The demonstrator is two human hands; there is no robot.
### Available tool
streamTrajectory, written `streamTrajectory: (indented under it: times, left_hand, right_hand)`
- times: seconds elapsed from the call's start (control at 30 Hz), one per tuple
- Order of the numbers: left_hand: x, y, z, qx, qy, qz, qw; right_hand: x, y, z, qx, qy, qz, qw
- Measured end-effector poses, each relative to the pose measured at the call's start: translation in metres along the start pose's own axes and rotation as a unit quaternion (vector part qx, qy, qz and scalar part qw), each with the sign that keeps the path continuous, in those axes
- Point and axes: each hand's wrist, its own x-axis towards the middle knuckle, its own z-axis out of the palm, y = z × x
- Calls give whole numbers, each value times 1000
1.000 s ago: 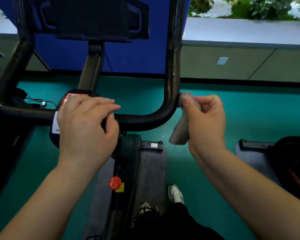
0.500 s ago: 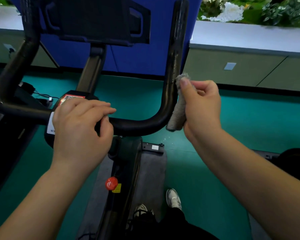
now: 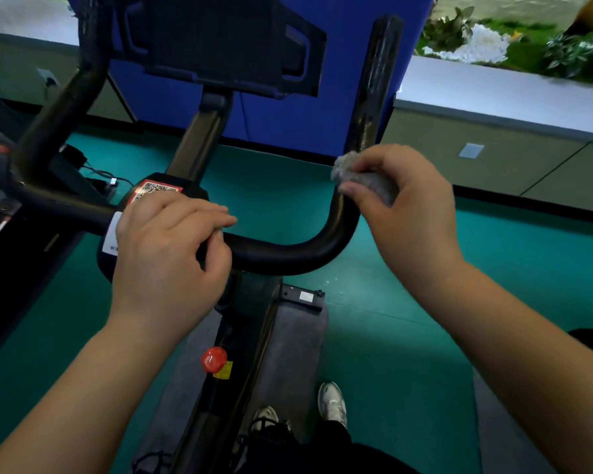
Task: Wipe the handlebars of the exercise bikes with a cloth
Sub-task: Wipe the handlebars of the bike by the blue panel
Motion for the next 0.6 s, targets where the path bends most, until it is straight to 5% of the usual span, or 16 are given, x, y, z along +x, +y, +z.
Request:
streamTrajectory:
  times: [0.2, 0.6]
  left_hand:
    - [-2, 1, 1, -1, 6, -3, 1000]
    - [-3, 0, 3, -3, 18, 3, 1000]
  right_hand:
    - [-11, -3, -2, -24, -75, -145, 986]
    - [0, 0, -8, -26, -118, -150, 981]
